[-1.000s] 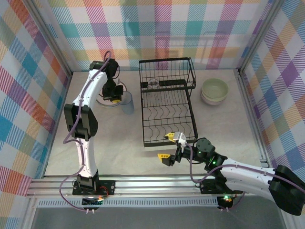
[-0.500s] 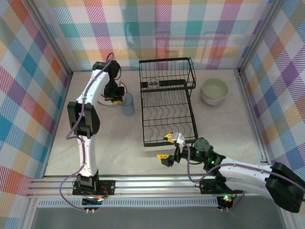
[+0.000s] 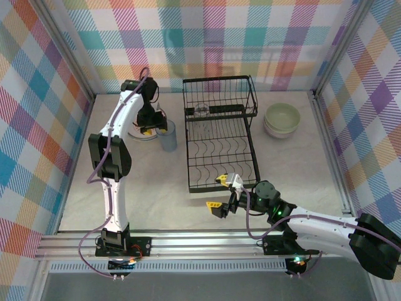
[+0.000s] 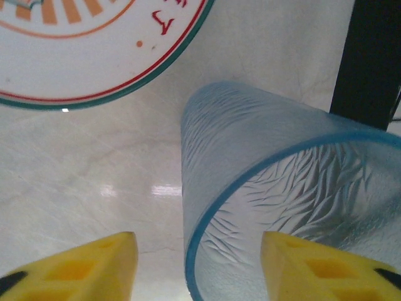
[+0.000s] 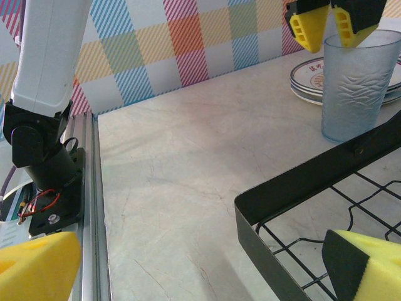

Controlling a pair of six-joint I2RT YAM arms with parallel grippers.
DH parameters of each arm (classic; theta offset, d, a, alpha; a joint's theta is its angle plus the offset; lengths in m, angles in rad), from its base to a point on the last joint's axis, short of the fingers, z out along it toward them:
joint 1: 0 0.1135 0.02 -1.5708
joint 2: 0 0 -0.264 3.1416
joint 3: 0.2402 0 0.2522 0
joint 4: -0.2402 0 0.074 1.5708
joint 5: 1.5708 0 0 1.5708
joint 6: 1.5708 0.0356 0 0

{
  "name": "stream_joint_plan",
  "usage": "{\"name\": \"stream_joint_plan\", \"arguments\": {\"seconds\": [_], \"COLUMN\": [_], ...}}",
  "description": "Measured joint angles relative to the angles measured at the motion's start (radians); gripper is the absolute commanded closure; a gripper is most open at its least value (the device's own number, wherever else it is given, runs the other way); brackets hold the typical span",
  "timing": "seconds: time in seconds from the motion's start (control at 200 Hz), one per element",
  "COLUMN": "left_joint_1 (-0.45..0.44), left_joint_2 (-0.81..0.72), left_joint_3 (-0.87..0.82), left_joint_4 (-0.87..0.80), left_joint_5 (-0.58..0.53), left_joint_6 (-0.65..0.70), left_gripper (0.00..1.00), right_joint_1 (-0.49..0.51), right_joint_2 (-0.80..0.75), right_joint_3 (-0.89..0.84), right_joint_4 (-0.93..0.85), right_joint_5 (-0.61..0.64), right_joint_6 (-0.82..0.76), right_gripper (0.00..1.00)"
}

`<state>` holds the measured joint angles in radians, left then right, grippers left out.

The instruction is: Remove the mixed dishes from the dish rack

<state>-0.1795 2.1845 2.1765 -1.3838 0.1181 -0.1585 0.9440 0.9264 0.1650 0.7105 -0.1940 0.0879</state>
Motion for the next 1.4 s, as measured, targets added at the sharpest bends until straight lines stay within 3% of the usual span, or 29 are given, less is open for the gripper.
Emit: {"name": "stream_joint_plan", "arguments": {"seconds": [0.025, 0.04, 0.06, 0.22, 0.605, 0.89, 1.185, 1.4], "left_joint_1": [0.0, 0.0, 0.0, 0.0, 0.0, 0.0, 0.0, -0.047], "left_joint_2": [-0.002, -0.003, -0.004, -0.079, -0.517, -0.89, -1.221, -1.365], "left_joint_3": [0.0, 0.0, 0.0, -0.027, -0.217, -0.652, -0.926, -1.147], "left_joint_4": [0.002, 0.004, 0.006, 0.072, 0.246, 0.426, 0.491, 0.5], "left_joint_5": [0.001, -0.002, -0.003, -0.032, -0.069, 0.042, 0.195, 0.244], "left_joint_6": [-0.008, -0.005, -0.012, -0.025, -0.058, -0.132, -0.193, -0.239], "left_gripper": [0.19, 0.05, 0.0, 0.0, 0.0, 0.0, 0.09, 0.12], "right_joint_1": [0.0, 0.0, 0.0, 0.0, 0.0, 0.0, 0.0, 0.0], "right_joint_2": [0.0, 0.0, 0.0, 0.0, -0.029, -0.034, -0.057, -0.061], "right_joint_3": [0.0, 0.0, 0.0, 0.0, 0.0, -0.003, -0.006, -0.012], "right_joint_4": [0.0, 0.0, 0.0, 0.0, 0.003, 0.007, 0.007, 0.008], "right_joint_5": [0.0, 0.002, 0.004, 0.016, 0.065, 0.082, 0.09, 0.145], "right_joint_6": [0.0, 0.0, 0.0, -0.001, -0.023, -0.026, -0.033, -0.065], "right_gripper": [0.01, 0.01, 0.01, 0.01, 0.01, 0.01, 0.01, 0.01]}}
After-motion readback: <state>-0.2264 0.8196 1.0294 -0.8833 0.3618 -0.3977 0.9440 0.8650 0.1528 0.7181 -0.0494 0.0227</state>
